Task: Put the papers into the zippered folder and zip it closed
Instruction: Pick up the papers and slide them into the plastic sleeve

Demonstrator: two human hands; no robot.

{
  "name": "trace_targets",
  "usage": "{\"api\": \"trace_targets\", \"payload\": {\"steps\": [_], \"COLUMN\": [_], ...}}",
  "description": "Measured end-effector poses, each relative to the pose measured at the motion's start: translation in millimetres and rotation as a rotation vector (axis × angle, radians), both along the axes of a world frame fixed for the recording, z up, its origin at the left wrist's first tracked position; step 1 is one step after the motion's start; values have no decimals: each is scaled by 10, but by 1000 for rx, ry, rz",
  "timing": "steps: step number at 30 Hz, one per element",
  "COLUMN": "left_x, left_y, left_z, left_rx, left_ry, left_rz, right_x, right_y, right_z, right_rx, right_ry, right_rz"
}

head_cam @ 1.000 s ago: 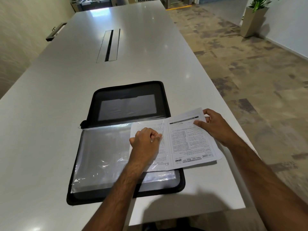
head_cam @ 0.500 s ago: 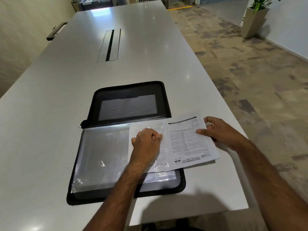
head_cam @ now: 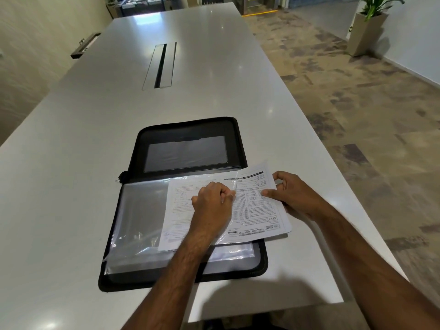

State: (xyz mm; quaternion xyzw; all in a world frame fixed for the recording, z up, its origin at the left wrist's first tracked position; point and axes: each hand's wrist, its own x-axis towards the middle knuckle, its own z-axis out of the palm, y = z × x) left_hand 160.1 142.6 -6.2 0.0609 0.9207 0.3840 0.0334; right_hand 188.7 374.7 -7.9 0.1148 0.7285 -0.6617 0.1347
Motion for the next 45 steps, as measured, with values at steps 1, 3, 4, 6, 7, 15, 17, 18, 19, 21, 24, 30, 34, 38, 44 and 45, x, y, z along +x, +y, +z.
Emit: {"api": "trace_targets", "payload": {"steps": [1, 3, 4, 6, 7, 15, 17, 18, 19, 21, 24, 30, 34, 38, 44, 45], "left_x": [1, 4, 8, 10, 10, -6, -24, -32, -34, -30, -30, -45, -66, -90, -115, -116], "left_y": [3, 6, 7, -2, -5, -25, -25, -23, -20, -11, -11, -19, 6, 27, 15, 14], "left_z": [7, 22, 32, 47, 52, 38, 34, 34, 35, 38, 41, 68, 84, 99, 101, 96], "left_rx": [0, 7, 9, 14, 16, 16, -4, -13, -16, -10, 3, -17, -14, -19, -22, -23], "left_ry": [0, -5, -11, -24, -30, -18, -15, -13, -9, -7, -5, -7, -12, -6, -6, -6], "left_rz": [-1, 3, 6, 8, 7, 0, -7, -10, -9, 0, 10, -9, -11, -11, -25, -27], "right_x": [-7, -22, -30, -41, -39, -5, -26, -35, -43, -62, -89, -116, -127, -110, -178, -186], "right_y": [-38, -94, -114, -111, -86, 103, 34, -11, -54, -136, -256, -501, -518, -517, -650, -670], "right_z": [1, -3, -8, -16, -19, -64, -65, -62, -58, -47, -25, -2, 15, -4, -57, -58], "right_rx": [13, 53, 87, 142, 121, -72, -37, -23, -14, -2, 29, 128, 187, 263, 359, 355], "right_ry": [11, 30, 38, 35, 13, -65, -53, -49, -45, -29, -11, 52, 70, 116, 240, 251], "right_rz": [-3, -1, 5, 6, -3, 19, 28, 34, 41, 52, 62, 58, 65, 39, 44, 51]}}
